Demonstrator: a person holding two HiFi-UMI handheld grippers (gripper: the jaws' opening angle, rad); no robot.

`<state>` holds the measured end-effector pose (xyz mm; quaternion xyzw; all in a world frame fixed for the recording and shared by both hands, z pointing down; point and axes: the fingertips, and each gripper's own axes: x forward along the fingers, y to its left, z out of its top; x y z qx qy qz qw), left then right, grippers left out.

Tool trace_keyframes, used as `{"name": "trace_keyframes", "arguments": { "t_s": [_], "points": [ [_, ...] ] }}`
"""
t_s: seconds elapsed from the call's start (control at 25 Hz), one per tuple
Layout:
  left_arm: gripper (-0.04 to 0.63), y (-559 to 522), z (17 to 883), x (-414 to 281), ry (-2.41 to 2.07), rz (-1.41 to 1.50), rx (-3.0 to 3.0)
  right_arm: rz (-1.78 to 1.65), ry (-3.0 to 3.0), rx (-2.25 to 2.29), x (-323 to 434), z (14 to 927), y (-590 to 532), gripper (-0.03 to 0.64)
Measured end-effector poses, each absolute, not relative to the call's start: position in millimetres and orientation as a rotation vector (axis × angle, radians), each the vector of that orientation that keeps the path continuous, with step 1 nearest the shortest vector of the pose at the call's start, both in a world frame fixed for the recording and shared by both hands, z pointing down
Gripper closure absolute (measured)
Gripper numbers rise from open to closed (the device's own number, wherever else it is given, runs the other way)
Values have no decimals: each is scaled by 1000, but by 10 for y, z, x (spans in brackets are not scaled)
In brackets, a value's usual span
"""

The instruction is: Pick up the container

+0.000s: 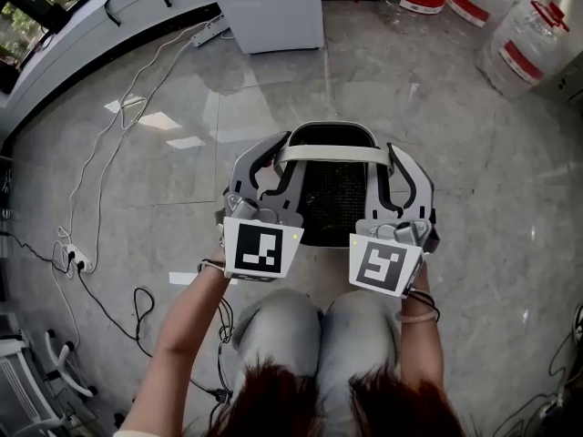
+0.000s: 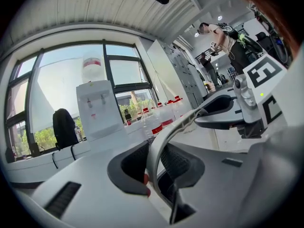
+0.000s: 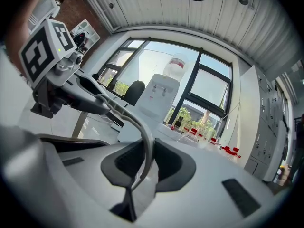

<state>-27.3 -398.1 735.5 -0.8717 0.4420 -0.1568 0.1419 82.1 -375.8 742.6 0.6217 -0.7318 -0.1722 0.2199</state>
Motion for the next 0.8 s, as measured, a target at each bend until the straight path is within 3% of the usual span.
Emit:
{"name": "trace_keyframes", "arguments": {
  "t_s": [0.8],
  "points": [
    [508, -3761, 4943, -333, 1315, -526, -2580, -373, -1980, 1645, 774, 4994, -3568, 541]
  ]
}}
